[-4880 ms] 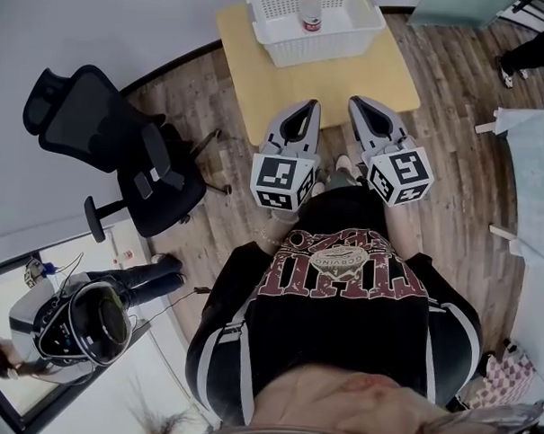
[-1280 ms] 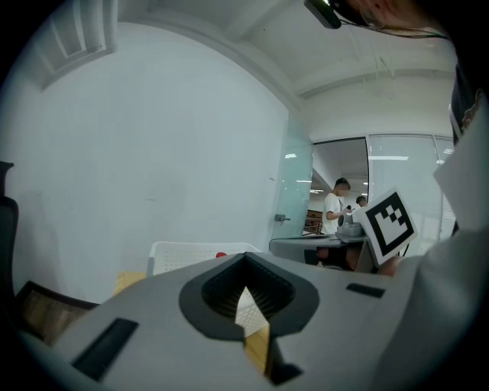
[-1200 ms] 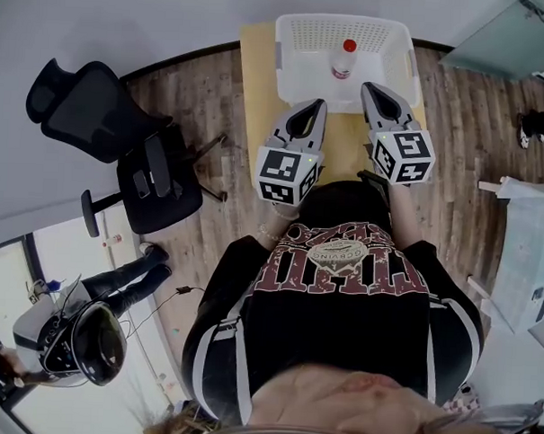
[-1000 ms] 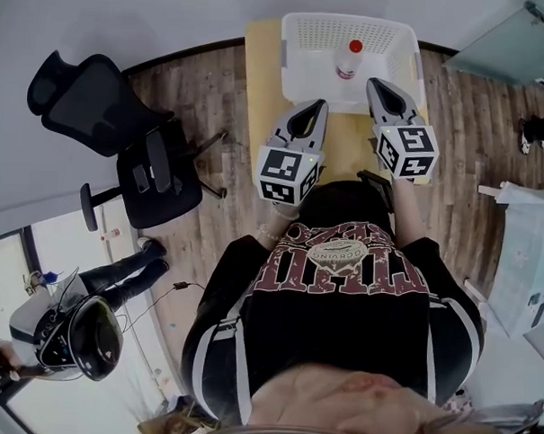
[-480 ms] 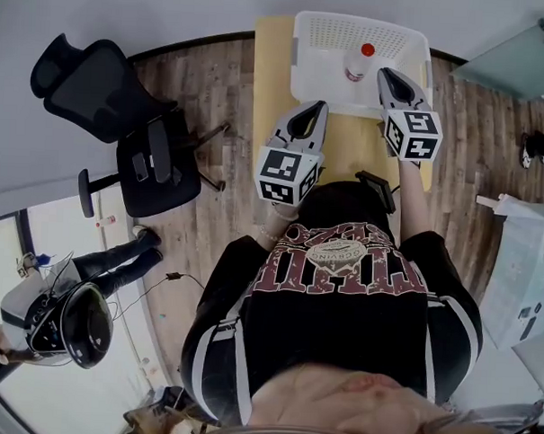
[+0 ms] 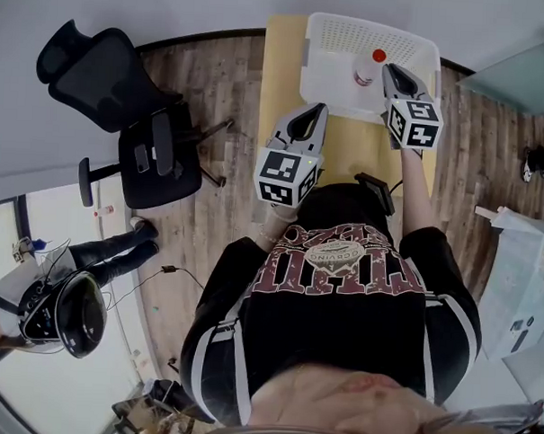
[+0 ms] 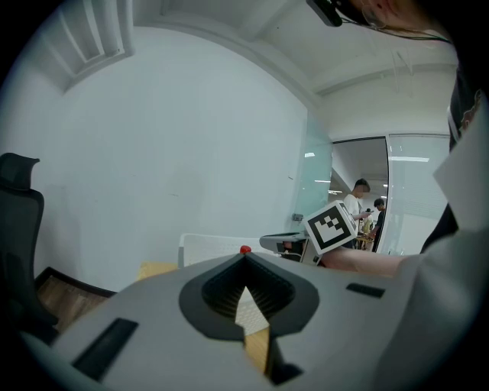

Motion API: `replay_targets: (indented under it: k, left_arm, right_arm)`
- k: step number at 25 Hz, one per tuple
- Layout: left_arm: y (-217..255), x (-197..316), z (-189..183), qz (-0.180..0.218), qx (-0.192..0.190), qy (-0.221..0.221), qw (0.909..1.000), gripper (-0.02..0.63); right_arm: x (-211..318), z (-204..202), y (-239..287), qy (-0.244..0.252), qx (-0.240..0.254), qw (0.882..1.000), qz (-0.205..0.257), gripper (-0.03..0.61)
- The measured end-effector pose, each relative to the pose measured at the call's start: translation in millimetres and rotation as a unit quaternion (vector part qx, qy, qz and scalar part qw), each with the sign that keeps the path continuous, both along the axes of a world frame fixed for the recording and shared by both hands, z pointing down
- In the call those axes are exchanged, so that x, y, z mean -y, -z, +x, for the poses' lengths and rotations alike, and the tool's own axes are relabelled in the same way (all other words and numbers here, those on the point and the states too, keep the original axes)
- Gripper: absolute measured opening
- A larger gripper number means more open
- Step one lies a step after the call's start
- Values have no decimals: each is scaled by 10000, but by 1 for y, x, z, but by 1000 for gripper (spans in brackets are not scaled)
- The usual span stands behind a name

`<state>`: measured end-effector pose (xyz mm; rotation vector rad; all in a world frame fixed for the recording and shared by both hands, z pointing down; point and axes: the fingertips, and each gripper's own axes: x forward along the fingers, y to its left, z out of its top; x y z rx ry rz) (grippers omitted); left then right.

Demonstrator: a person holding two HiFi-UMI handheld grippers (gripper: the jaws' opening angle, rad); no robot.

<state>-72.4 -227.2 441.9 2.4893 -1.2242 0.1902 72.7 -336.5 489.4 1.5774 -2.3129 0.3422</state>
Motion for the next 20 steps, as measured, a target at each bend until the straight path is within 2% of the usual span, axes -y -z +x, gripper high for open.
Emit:
replay_targets:
  k: [20]
  left_arm:
    - [-3, 5, -12, -14, 21, 208, 9998, 48]
  right_arm:
    - [29, 3, -34, 40, -143, 9985, -521, 121]
